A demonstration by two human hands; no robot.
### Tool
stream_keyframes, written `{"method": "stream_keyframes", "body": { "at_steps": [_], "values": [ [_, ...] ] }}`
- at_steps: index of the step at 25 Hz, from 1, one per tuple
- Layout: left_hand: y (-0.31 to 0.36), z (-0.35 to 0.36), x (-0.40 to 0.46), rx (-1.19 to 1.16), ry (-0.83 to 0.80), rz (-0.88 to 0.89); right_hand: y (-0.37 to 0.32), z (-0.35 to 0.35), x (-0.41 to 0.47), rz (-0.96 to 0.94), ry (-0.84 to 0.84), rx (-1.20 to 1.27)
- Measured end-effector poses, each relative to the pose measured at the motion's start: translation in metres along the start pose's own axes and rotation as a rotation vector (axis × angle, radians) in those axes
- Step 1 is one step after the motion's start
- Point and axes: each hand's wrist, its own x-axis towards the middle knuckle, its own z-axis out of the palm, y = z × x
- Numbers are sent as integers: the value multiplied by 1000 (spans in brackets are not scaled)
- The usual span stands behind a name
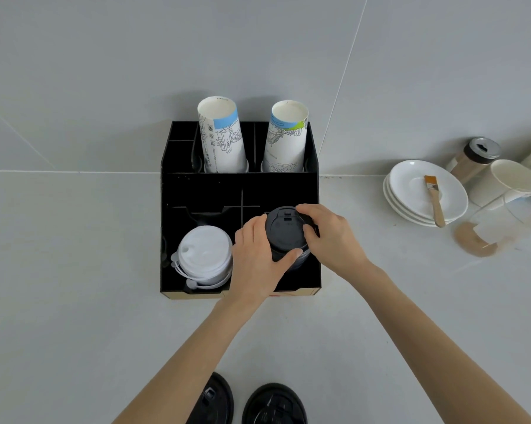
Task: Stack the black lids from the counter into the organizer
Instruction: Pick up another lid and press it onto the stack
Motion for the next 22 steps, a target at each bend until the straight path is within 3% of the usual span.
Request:
{"method": "stream_keyframes", "body": {
  "at_steps": [6,15,22],
  "values": [
    [-1,1,-6,62,3,-6,3,6,-9,-17,37,-62],
    [-15,-21,-20,-66,-54,5,-11,3,-31,-20,46,-65],
    [-46,-53,-78,-125,-107,33,-30,24,-81,-70,54,-9]
  ]
}}
